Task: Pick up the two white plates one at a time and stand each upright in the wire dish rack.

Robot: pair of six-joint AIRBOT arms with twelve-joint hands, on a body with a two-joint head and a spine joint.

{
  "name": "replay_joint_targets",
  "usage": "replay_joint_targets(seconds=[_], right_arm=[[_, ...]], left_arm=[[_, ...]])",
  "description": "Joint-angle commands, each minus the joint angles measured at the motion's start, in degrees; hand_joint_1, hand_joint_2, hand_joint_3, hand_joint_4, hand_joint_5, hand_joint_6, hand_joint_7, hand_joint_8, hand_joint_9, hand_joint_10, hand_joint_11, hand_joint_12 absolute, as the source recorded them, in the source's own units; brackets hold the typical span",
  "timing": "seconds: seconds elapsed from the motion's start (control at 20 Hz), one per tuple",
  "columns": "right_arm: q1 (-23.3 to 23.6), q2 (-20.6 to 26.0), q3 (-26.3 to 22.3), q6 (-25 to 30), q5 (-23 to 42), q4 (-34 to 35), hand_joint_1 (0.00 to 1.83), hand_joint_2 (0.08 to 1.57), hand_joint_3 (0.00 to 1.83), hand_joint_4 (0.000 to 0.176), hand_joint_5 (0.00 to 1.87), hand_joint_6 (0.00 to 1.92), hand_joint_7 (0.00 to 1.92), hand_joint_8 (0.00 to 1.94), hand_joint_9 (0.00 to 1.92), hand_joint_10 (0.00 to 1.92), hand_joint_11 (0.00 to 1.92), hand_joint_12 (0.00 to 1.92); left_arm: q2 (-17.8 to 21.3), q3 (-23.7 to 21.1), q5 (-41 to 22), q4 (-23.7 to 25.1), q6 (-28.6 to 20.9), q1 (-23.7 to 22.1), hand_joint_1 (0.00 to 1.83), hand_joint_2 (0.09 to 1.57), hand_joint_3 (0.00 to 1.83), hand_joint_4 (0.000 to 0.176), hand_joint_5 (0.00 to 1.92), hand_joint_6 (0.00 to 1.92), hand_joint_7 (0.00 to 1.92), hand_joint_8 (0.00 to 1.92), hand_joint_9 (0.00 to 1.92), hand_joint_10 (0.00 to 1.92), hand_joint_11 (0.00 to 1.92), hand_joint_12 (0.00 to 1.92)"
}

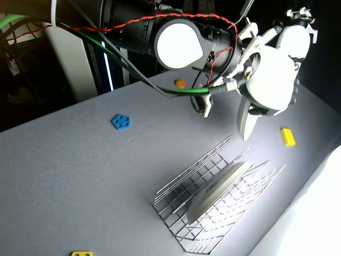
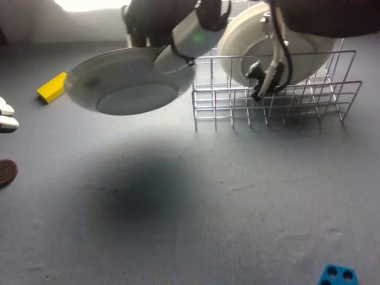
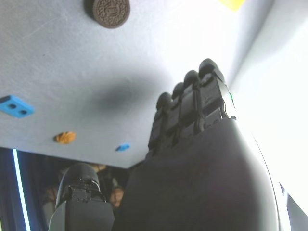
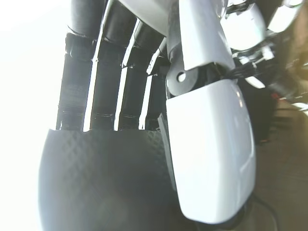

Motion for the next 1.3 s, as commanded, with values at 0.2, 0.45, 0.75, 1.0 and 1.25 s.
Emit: replay_joint_targets(seconds=[0.2, 0.45, 0.75, 1.0, 1.25], right_arm=[[0.1, 0.5, 1.7, 8.1, 6.5, 1.1, 1.38, 1.08, 0.00, 0.000, 0.95, 0.97, 1.03, 0.88, 1.03, 1.01, 0.96, 1.03], [0.0, 1.3, 2.5, 13.0, 4.8, 1.2, 1.38, 1.09, 0.00, 0.000, 0.94, 0.97, 1.02, 0.90, 1.03, 1.02, 0.93, 1.07], [-0.3, 2.5, 3.0, 12.4, 1.8, 10.7, 1.38, 1.09, 0.00, 0.000, 0.91, 1.00, 1.01, 0.92, 1.02, 1.04, 0.91, 1.08], [-1.8, 3.5, 3.7, 12.4, 2.7, 13.3, 1.38, 1.09, 0.00, 0.000, 0.93, 0.96, 1.02, 0.91, 1.03, 1.03, 0.92, 1.07], [-2.3, 3.6, 5.0, 12.4, 5.2, 14.5, 1.38, 1.10, 0.00, 0.000, 0.89, 1.02, 1.02, 0.92, 1.02, 1.05, 0.91, 1.07]], left_arm=[[0.7, 0.4, -1.3, -3.5, -0.1, -0.1, 0.00, 1.03, 0.00, 0.000, 0.05, 0.01, 0.02, 0.01, 0.01, 0.00, 0.01, 0.00], [0.6, 0.4, -1.3, -3.5, -0.1, -0.1, 0.00, 1.03, 0.00, 0.000, 0.05, 0.01, 0.01, 0.01, 0.01, 0.00, 0.00, 0.00], [0.6, 0.2, -1.3, -3.5, -0.1, -0.1, 0.00, 1.03, 0.00, 0.000, 0.03, 0.00, 0.00, 0.00, 0.00, 0.00, 0.00, 0.00], [0.5, 0.1, -1.3, -3.5, -0.1, -0.1, 0.00, 1.03, 0.00, 0.000, 0.05, 0.01, 0.02, 0.01, 0.02, 0.01, 0.01, 0.01], [0.4, 0.1, -1.3, -3.3, -0.1, -0.3, 0.00, 1.02, 0.00, 0.000, 0.05, 0.00, 0.01, 0.00, 0.01, 0.00, 0.01, 0.01]])
